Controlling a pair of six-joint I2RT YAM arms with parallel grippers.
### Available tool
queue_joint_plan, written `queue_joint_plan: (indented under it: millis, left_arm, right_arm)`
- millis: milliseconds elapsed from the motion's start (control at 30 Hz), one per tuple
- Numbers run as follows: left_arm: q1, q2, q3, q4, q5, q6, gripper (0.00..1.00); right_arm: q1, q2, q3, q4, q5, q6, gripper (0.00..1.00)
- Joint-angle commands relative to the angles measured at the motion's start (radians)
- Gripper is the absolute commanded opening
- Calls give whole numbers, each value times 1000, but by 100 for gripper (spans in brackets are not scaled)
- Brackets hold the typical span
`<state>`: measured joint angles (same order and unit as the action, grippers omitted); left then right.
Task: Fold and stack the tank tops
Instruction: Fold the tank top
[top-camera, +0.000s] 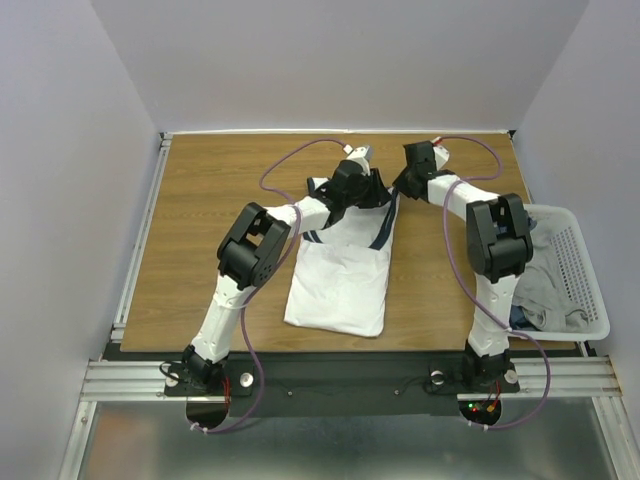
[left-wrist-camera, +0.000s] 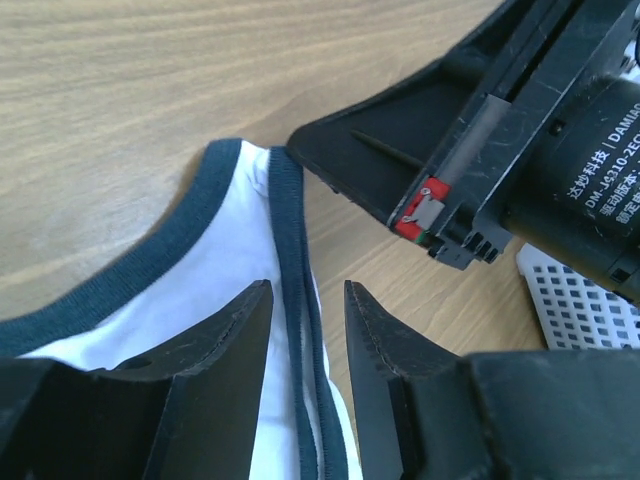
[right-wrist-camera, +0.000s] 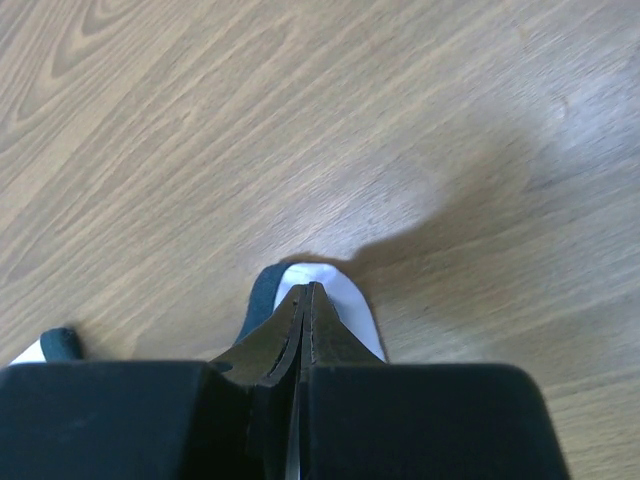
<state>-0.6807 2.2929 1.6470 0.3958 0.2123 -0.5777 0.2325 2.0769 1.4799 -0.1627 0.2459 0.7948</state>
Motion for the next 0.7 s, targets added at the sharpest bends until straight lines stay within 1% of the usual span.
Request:
queue_joint_plan:
  millis: [0, 100, 200, 300, 400, 533, 667]
  left_arm:
    - [-14, -43, -1, 38, -16, 38, 46]
    - [-22, -41, 7, 35, -17, 55, 46]
    - [-28, -23, 45, -15, -50, 79, 47]
    - [-36, -7, 57, -57, -105, 90, 47]
    - [-45, -3, 65, -66, -137, 104, 47]
    - [-65, 26, 106, -126, -204, 137, 46]
    - [-79, 31, 111, -133, -280, 153, 46]
  right_arm:
    - [27, -11, 57, 12, 56, 17, 0]
    - [41, 6, 83, 2, 64, 21, 1]
    - [45, 21, 102, -14, 67, 24, 1]
    - [48, 34, 114, -20, 75, 32, 1]
    - [50, 43, 120, -24, 73, 38, 4]
    - [51, 58, 131, -28, 67, 47, 5]
    - [59, 63, 135, -31, 72, 53, 5]
